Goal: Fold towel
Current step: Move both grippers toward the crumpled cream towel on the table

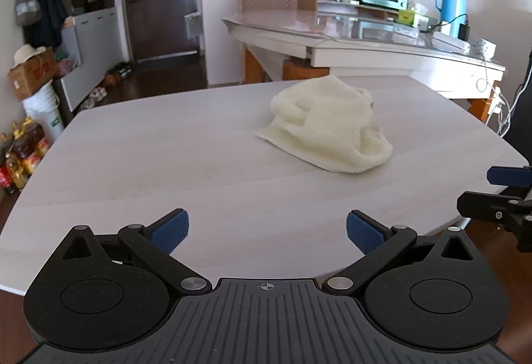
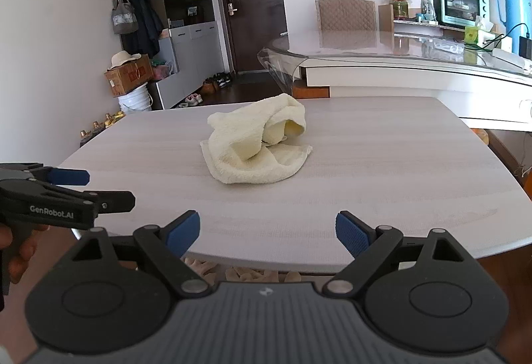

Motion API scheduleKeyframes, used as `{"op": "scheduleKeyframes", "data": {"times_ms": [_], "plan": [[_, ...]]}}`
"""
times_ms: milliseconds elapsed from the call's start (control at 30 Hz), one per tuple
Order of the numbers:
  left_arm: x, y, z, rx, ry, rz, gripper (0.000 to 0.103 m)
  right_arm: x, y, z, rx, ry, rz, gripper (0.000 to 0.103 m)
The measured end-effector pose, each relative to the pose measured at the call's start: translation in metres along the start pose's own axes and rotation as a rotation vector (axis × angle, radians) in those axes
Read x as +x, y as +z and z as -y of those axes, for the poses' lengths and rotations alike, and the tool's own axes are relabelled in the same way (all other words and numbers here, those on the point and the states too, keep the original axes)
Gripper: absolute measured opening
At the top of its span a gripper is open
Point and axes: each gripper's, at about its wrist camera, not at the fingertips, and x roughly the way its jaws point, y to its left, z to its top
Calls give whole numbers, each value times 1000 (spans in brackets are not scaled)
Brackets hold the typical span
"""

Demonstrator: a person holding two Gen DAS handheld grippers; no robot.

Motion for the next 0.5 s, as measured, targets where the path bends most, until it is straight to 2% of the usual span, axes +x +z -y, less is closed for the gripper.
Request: {"op": "scheduleKeyframes", "data": {"times_ms": [500], "plan": [[39,28,-6,12,-5,-31,103,38,22,17,24,-14,-25,90]]}}
